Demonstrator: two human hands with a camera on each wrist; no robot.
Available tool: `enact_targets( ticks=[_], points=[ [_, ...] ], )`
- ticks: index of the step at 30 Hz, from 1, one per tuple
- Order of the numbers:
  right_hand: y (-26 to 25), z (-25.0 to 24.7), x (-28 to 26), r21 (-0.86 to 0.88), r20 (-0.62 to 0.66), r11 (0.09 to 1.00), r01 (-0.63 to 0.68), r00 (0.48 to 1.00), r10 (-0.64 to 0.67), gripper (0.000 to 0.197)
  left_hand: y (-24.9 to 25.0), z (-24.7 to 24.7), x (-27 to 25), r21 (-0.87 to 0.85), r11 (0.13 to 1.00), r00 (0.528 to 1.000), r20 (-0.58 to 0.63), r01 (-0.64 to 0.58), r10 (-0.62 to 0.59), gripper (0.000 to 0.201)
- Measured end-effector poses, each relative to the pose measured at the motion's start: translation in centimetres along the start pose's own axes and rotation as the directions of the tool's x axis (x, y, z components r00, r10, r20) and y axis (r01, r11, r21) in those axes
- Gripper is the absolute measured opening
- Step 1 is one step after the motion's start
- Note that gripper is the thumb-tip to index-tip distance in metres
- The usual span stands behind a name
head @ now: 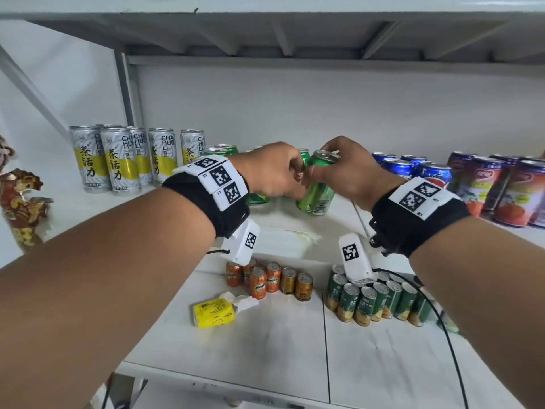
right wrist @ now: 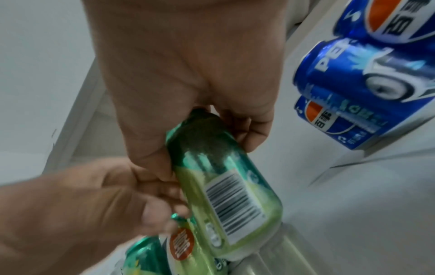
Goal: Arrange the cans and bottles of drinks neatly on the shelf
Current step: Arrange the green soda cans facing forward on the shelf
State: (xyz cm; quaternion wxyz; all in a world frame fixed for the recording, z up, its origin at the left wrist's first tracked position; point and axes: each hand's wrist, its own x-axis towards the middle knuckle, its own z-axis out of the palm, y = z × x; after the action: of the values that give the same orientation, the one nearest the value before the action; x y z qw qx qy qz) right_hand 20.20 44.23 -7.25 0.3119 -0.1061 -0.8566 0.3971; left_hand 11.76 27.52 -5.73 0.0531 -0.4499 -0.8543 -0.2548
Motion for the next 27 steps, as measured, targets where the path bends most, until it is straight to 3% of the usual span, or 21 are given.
enact_targets(
  ticks=[2, 5, 13, 16, 20, 25, 27],
  points=[
    [0.5, -1.2, -1.0, 0.171, 0.043, 0.985, -0.002, 0.999, -0.006, 0.048, 0.9, 1.6, -0.2, -0.069, 0.998, 0.997, 0.082, 0.010, -0.004, 0.041],
    [1.6, -2.3, -2.2, 0.365, 0.127, 0.931, -0.010, 0.991, -0.040, 0.054, 1.9, 3.7, -0.4, -0.269, 0.963, 0.994, 0.107, 0.023, 0.007, 0.044],
    [4.3, 0.3, -3.4, 0.561, 0.079, 0.822, -0.100, 0.995, 0.066, 0.065, 0.5, 6.5, -1.1, -0.561, 0.827, 0.999, -0.009, 0.034, -0.047, 0.050],
    [4.5, 1.4, -4.0, 0.587, 0.122, 0.792, -0.166, 0.986, 0.117, 0.079, -0.5, 7.4, -1.3, -0.630, 0.777, 0.998, -0.042, 0.012, -0.050, 0.058],
    [4.8, 1.7, -4.8, 0.594, 0.120, 0.785, -0.176, 0.984, 0.129, 0.059, -1.6, 8.0, -1.4, -0.677, 0.736, 1.000, -0.016, -0.003, -0.011, 0.068],
    [4.5, 1.1, -4.9, 0.658, 0.169, 0.710, -0.251, 0.968, 0.185, 0.054, -2.4, 8.6, -0.7, -0.823, 0.568, 0.999, 0.035, 0.019, 0.017, 0.047],
    [4.5, 1.2, -4.9, 0.663, 0.193, 0.701, -0.262, 0.965, 0.178, 0.047, -2.9, 8.7, -0.5, -0.841, 0.540, 0.999, 0.037, 0.029, 0.004, 0.042]
  ],
)
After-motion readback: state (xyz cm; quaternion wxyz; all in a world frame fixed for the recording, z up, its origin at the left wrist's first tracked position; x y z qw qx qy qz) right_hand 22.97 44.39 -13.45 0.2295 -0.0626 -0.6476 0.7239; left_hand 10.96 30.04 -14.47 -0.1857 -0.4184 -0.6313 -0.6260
